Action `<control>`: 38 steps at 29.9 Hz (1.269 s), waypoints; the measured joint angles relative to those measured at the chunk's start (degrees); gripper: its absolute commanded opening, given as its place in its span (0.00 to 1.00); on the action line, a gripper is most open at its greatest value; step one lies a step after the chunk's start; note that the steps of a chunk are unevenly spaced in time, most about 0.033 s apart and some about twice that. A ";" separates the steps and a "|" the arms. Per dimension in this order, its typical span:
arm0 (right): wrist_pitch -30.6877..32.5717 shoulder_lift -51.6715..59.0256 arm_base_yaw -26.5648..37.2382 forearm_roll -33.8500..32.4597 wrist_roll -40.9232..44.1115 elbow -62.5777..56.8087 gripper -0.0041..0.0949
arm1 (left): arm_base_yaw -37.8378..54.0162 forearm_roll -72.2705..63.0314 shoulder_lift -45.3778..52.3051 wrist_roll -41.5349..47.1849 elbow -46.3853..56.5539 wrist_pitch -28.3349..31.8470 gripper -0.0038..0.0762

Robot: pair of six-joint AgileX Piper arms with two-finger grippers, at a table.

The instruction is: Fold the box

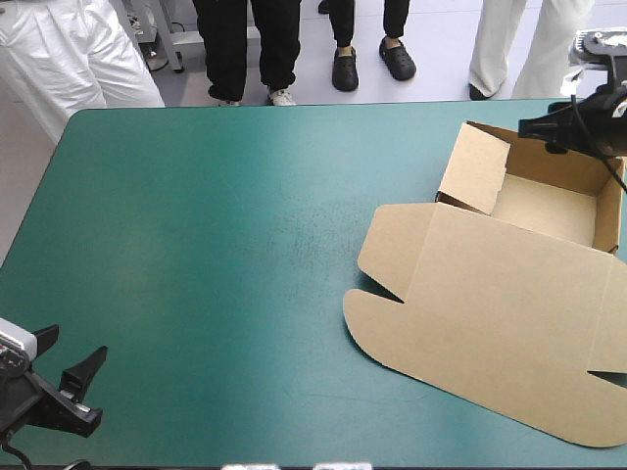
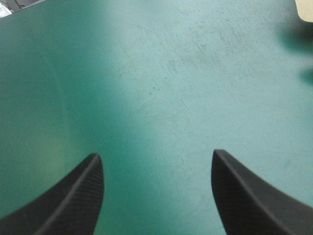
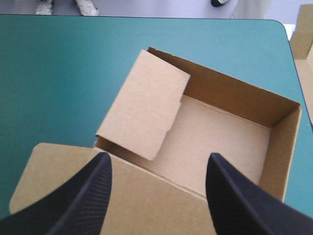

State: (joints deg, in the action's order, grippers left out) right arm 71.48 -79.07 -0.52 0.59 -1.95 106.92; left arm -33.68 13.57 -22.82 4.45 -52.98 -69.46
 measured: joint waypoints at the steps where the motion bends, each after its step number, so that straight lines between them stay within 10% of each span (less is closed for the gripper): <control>1: 0.00 1.87 -1.44 0.00 0.00 -1.09 0.57 | 0.00 0.06 0.00 0.00 0.00 0.13 0.61; 23: -14.63 59.99 -9.53 2.56 -5.16 -63.35 0.53 | 0.00 0.19 7.65 0.60 1.52 4.97 0.53; 38: -14.27 72.46 -9.53 5.33 -5.65 -72.07 0.53 | 0.00 -2.28 16.14 2.53 16.60 11.46 0.53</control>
State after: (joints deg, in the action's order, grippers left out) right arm 57.21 -6.61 -10.04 5.92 -7.60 34.84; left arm -33.68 11.29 -6.68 6.98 -36.38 -58.01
